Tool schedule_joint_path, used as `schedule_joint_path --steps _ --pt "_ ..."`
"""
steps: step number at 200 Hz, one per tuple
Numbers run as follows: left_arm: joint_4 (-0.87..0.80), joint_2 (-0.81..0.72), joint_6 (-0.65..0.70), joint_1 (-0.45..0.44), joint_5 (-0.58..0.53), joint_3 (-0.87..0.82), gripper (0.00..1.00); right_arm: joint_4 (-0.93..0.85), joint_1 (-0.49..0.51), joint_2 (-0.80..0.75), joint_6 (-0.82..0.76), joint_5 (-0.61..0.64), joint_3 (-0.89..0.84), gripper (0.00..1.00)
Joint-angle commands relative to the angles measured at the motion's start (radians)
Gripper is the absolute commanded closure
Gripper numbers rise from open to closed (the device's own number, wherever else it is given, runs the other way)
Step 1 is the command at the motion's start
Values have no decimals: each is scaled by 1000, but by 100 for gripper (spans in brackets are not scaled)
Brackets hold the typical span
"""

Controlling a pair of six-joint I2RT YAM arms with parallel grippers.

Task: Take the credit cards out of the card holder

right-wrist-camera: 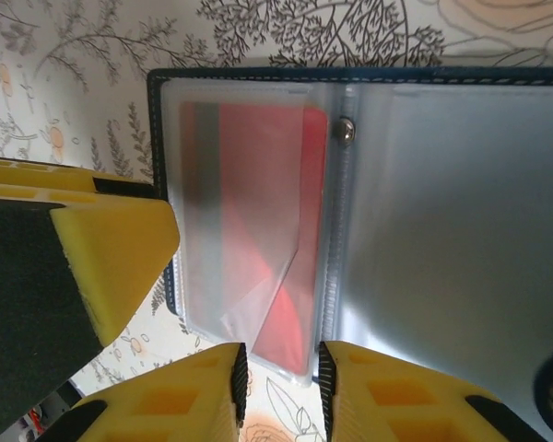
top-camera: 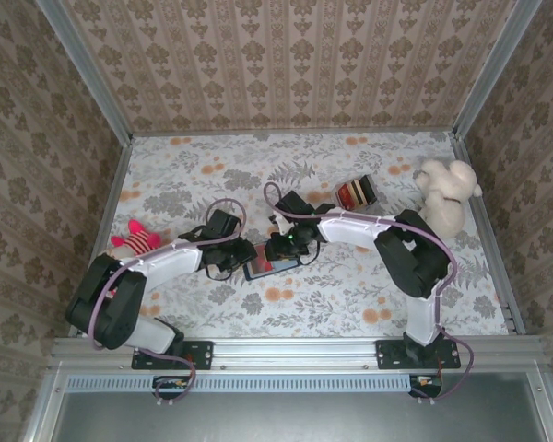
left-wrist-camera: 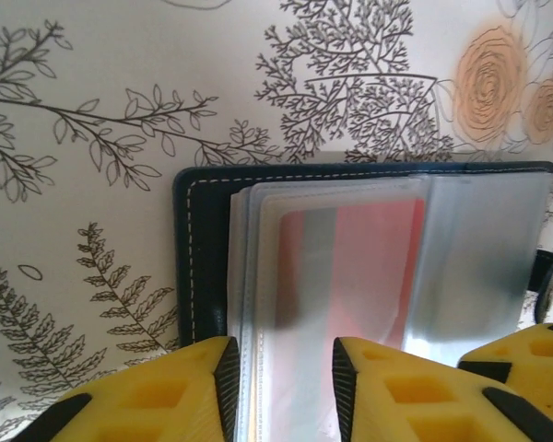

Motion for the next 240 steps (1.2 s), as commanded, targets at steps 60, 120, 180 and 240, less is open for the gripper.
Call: schedule_joint_path --steps 60,120,180,240 --pt "27 43 -5 -5 6 -15 68 -24 21 80 -17 -78 45 74" --pt "49 52 -3 -6 25 -27 71 -34 23 89 -5 -39 49 86" --pt "-9 15 59 -2 24 29 66 -11 21 30 47 43 -27 96" --pt "-23 -78 76 9 59 0 61 19 20 29 91 62 -56 100"
